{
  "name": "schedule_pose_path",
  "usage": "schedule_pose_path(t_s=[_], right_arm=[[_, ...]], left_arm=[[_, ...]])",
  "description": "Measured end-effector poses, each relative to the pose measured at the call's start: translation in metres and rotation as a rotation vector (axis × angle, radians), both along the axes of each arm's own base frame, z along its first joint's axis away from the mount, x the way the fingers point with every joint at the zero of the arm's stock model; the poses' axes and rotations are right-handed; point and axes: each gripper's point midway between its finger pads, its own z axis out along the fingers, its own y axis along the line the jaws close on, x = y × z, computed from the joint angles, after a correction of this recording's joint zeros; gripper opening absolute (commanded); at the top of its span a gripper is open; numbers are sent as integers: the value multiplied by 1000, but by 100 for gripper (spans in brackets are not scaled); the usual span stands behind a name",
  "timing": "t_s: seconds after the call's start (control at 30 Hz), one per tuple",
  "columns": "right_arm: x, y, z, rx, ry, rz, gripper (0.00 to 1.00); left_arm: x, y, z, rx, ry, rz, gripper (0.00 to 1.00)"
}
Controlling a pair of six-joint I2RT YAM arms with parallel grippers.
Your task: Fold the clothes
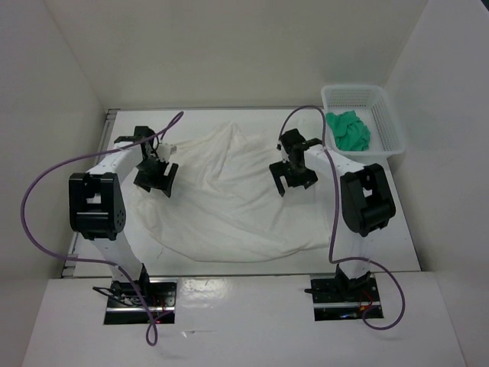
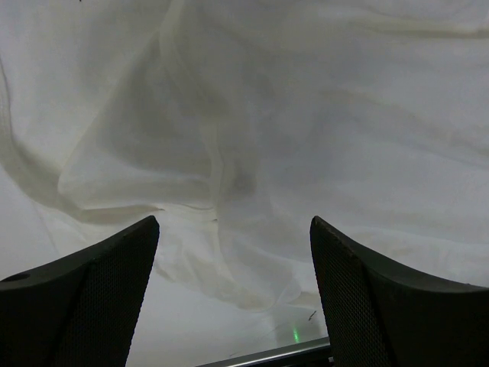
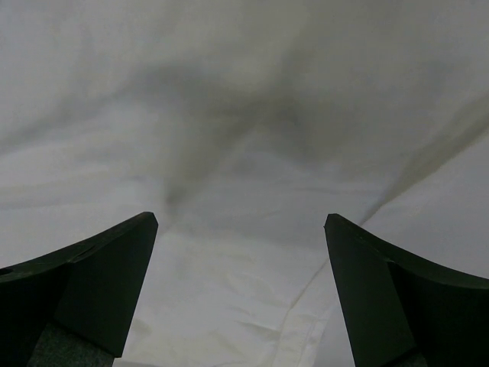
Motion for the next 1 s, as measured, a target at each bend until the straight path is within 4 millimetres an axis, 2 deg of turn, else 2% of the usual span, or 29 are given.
schedule_pose_path(t_s=[0.1,0.4,0.43,0.47,0.53,0.57,0.63,0.8,1.0], right_arm=[[-8,-5,-15,-26,40,1,100],[-5,-6,-36,-36,68,-9,100],[-5,-6,-36,-30,71,-11,91],[-5,-4,-36,-21,75,-9,91],[-4,-5,-38,-6,92,-21,91],[-3,-5,-39,-5,98,-26,99],[1,-7,-39,-4,103,-39,99],[14,-11,-38,1,96,-64,99],[33,-13,-37,5,75,-80,99]], left_arm=[[0,-1,-7,3,13,-4,86],[5,0,-26,12,39,19,86],[6,0,-28,14,39,22,86],[6,0,-29,14,40,24,86],[7,-1,-32,14,43,29,88],[8,-1,-35,13,47,33,88],[8,-1,-40,14,58,47,89],[18,2,-39,1,45,85,93],[28,5,-39,-1,38,125,93]])
